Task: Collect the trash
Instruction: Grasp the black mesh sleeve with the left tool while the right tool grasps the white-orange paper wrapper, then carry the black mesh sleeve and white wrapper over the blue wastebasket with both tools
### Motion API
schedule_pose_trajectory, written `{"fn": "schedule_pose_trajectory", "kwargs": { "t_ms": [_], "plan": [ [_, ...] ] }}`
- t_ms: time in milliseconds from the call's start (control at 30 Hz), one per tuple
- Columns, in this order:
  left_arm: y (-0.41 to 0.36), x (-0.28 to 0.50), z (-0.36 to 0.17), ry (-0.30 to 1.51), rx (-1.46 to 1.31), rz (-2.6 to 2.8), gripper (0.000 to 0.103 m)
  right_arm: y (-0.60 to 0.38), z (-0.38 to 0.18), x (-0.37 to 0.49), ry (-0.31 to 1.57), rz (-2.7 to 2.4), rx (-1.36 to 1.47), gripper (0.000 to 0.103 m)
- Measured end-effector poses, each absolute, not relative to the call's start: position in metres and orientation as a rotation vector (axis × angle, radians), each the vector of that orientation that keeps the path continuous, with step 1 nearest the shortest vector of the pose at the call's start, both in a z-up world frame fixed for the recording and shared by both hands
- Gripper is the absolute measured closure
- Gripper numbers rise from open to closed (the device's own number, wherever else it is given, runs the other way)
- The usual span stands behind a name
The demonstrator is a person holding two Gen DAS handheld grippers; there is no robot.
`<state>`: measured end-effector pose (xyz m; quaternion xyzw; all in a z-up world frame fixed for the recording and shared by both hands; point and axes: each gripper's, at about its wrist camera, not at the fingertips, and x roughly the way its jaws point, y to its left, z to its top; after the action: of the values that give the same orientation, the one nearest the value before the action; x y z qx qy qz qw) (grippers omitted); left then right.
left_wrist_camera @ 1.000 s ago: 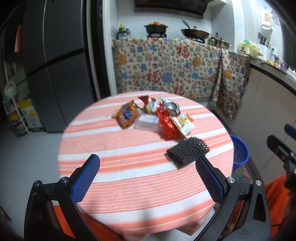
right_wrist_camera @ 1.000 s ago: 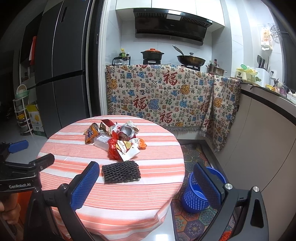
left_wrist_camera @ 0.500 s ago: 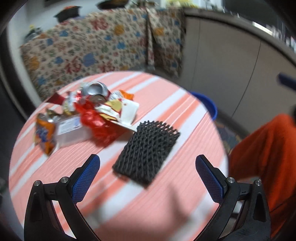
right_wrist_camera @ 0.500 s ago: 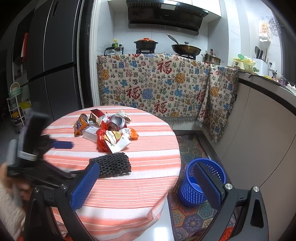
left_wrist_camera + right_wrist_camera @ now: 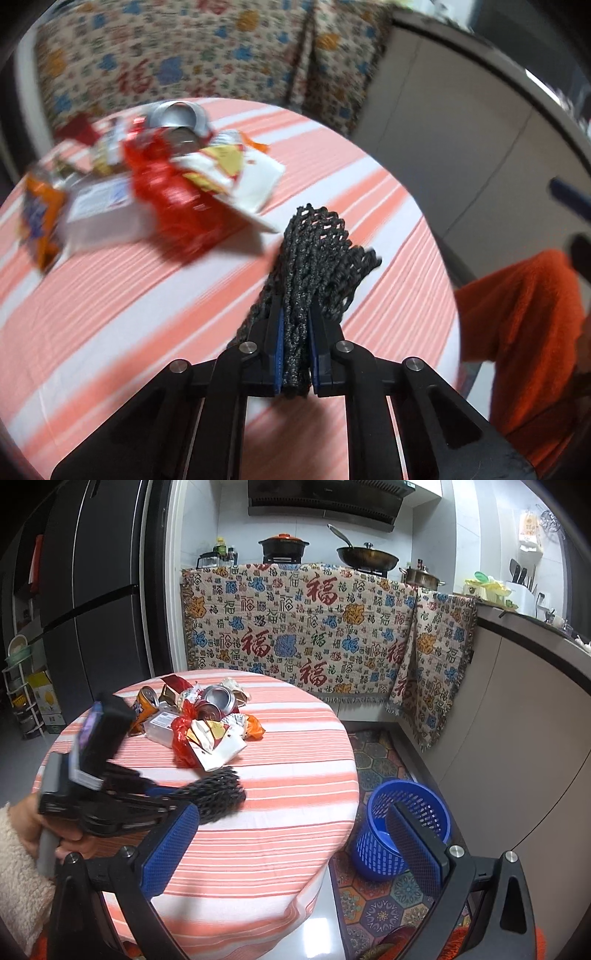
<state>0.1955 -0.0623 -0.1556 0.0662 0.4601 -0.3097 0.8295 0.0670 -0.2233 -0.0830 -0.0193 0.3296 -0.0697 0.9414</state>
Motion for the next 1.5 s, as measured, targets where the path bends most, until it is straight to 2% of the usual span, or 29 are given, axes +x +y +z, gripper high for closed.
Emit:
{"fn": "schedule_pose_trajectory", "kwargs": {
  "t_ms": [233,467,600,667,700,733,767,800,867,900,1133,1500],
  "plan": [
    [0.004,0.171,-0.13,0.915,0.106,-0.41,0.093,-0.219,-0.104,0.1,0.72,-0.061,-0.031,0.0],
    [0.049,0.19,-0.15,0.926,-0.035,-0.195,0.093,-0.185,-0.138,0.163,0.801,0.149,-0.045,0.002],
    [0.047,0.192,-0.161,0.955,-0.036,-0.195,0.088,-0.162,-0.155,0.197,0.849,0.207,-0.146,0.035],
    [0.048,0.186,-0.161,0.953,-0.03,-0.199,0.074,-0.157,-0.161,0.214,0.871,0.213,-0.179,0.037],
    [0.048,0.186,-0.16,0.949,-0.027,-0.198,0.06,-0.154,-0.165,0.223,0.885,0.226,-0.192,0.041],
    [0.048,0.186,-0.158,0.941,-0.021,-0.194,0.052,-0.152,-0.169,0.229,0.897,0.231,-0.203,0.056],
    [0.051,0.186,-0.159,0.939,-0.015,-0.192,0.052,-0.15,-0.173,0.235,0.917,0.245,-0.217,0.068],
    [0.052,0.186,-0.158,0.942,-0.009,-0.193,0.053,-0.149,-0.175,0.237,0.929,0.255,-0.212,0.09],
    [0.056,0.185,-0.16,0.955,-0.018,-0.203,0.073,-0.152,-0.175,0.241,0.938,0.263,-0.187,0.095],
    [0.058,0.186,-0.16,0.966,-0.032,-0.214,0.091,-0.154,-0.17,0.239,0.931,0.272,-0.167,0.099],
    [0.053,0.18,-0.14,0.939,-0.094,-0.256,0.095,-0.175,-0.134,0.212,0.904,0.321,-0.055,0.099],
    [-0.039,0.185,-0.082,0.852,-0.059,-0.376,0.095,-0.252,-0.101,0.185,0.917,0.267,0.052,0.099]
  ]
}}
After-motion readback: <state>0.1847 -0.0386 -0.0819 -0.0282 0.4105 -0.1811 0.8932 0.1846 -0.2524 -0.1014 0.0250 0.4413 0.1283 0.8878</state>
